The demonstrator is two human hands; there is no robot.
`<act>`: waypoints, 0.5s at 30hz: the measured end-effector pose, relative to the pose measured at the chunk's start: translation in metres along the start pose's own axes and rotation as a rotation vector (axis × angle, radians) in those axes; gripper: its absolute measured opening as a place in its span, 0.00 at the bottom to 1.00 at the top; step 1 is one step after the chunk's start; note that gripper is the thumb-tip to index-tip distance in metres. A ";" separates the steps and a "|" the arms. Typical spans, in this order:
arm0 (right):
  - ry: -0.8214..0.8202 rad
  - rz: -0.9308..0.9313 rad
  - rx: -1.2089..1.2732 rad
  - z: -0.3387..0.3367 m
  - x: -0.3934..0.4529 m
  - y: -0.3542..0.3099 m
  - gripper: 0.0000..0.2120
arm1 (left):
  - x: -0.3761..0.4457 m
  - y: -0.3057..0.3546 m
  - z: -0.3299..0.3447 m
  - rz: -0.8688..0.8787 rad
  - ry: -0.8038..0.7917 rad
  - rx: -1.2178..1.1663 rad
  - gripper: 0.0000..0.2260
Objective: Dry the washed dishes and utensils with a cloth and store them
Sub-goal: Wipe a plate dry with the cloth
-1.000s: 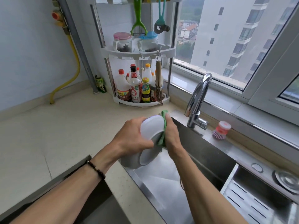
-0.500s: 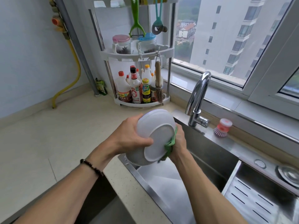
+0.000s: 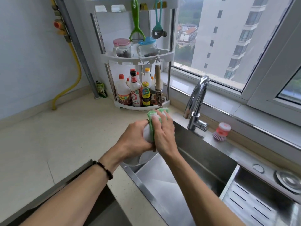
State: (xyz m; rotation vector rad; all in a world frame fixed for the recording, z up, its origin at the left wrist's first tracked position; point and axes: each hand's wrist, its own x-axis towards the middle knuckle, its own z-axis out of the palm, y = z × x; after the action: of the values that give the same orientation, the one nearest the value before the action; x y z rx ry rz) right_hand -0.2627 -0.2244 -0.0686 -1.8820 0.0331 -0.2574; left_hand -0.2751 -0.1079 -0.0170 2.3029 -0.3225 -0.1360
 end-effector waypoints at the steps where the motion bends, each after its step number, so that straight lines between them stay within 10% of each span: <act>1: 0.011 0.085 0.094 -0.003 0.005 0.002 0.28 | -0.002 0.000 0.002 0.008 0.007 0.028 0.20; 4: 0.055 0.267 0.276 -0.003 0.011 -0.001 0.28 | -0.005 -0.002 0.004 -0.007 0.061 0.045 0.21; 8: -0.059 0.042 0.090 0.018 -0.010 -0.006 0.28 | -0.003 -0.002 0.000 -0.024 0.106 0.069 0.13; 12: -0.011 0.409 0.438 0.011 0.019 0.003 0.30 | -0.010 -0.005 -0.002 0.004 0.098 0.094 0.22; 15: -0.039 0.127 0.155 0.027 0.004 -0.014 0.28 | -0.003 -0.008 -0.003 -0.036 0.166 0.075 0.13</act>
State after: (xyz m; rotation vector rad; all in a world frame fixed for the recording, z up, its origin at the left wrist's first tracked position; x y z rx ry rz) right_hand -0.2552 -0.1950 -0.0631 -1.7227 0.1025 -0.1319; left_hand -0.2762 -0.0993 -0.0206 2.3762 -0.2045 0.0499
